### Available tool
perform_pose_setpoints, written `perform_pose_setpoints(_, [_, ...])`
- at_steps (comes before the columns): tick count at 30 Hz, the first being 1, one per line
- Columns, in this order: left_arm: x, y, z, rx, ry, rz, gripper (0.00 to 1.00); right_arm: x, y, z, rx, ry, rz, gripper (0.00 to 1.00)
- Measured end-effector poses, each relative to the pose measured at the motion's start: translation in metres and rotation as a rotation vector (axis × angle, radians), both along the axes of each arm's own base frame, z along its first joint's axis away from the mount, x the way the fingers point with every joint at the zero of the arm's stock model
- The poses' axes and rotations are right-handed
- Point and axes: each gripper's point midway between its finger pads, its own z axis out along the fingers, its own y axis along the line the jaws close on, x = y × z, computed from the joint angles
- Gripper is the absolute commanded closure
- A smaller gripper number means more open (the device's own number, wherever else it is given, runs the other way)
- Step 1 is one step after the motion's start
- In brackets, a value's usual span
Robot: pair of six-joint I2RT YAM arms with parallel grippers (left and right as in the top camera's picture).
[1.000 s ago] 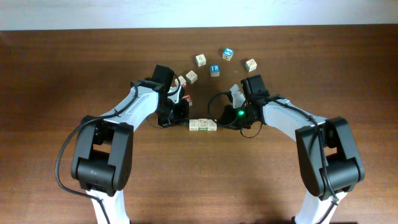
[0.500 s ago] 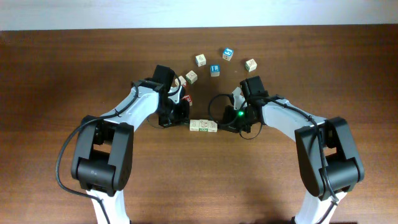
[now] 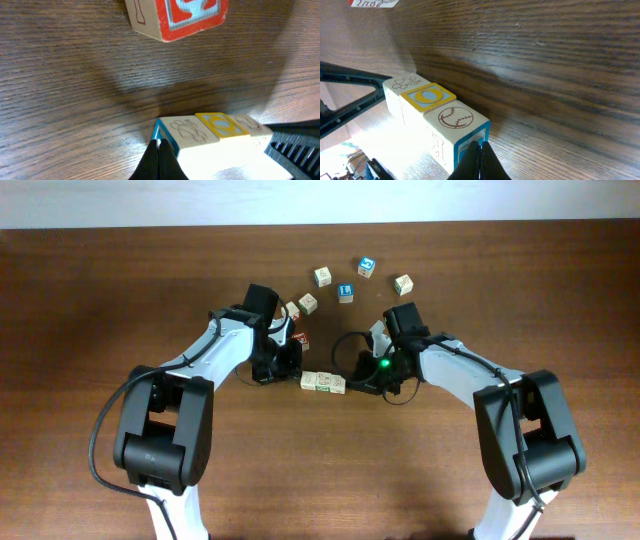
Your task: Rotate 3 blocks
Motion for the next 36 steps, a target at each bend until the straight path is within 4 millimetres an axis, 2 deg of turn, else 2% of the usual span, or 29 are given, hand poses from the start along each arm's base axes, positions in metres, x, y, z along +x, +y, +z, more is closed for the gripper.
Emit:
perform_pose_setpoints(13, [0.002, 0.005, -0.002, 0.024, -0.009, 0.007, 1.00, -0.003, 0.007, 0.010, 0.014, 0.026, 0.011, 0.96])
perform_pose_setpoints(22, [0.002, 0.003, -0.001, 0.014, -0.007, 0.005, 1.00, -0.008, 0.006, 0.007, -0.024, 0.093, -0.053, 0.96])
perform_pose_setpoints(36, [0.005, 0.012, -0.004, 0.053, -0.017, 0.018, 1.00, 0.004, 0.017, 0.021, -0.042, 0.049, -0.041, 0.96])
